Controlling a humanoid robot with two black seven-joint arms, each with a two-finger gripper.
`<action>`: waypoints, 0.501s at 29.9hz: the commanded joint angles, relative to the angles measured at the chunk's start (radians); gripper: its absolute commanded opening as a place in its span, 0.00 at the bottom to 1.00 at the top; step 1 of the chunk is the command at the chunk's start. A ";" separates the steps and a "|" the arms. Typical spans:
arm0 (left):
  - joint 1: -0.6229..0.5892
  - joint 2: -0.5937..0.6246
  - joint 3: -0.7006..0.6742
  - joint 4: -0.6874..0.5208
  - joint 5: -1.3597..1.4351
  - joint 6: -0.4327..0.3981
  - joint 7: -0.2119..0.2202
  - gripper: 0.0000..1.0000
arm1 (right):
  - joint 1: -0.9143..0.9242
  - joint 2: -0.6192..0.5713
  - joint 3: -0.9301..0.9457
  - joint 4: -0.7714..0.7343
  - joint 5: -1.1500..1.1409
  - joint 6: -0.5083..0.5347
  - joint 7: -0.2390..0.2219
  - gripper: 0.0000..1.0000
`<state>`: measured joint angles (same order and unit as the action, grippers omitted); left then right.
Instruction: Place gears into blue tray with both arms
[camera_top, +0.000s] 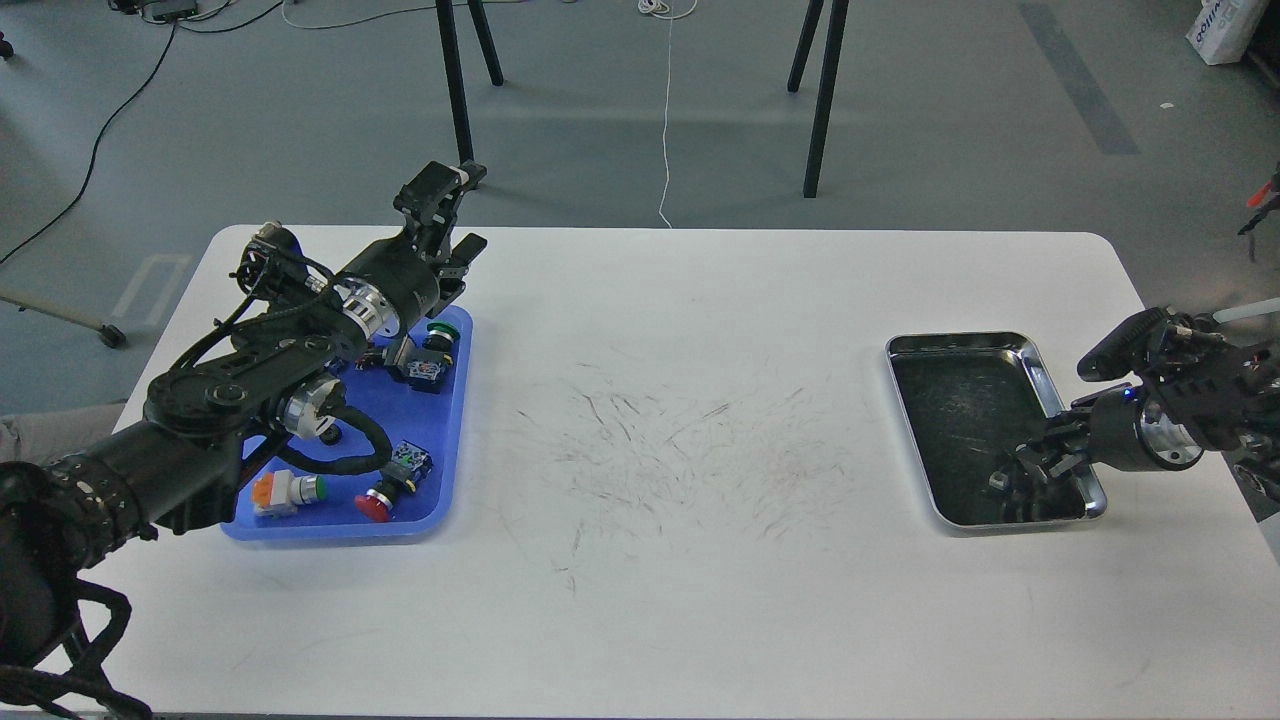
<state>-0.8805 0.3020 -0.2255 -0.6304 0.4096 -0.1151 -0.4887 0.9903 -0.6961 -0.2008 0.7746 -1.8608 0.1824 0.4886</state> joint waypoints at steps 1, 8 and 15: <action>0.000 -0.001 0.000 0.000 0.000 0.000 0.000 1.00 | -0.004 0.003 0.000 0.002 0.000 0.000 0.000 0.33; 0.000 0.000 0.000 0.000 0.003 0.000 0.000 1.00 | -0.002 0.006 -0.023 0.002 0.002 -0.001 0.000 0.29; 0.000 0.000 0.000 0.000 0.003 0.000 0.000 1.00 | -0.001 0.006 -0.026 0.002 0.002 -0.001 0.000 0.22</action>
<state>-0.8805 0.3020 -0.2254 -0.6304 0.4126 -0.1151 -0.4887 0.9884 -0.6903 -0.2247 0.7762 -1.8592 0.1810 0.4883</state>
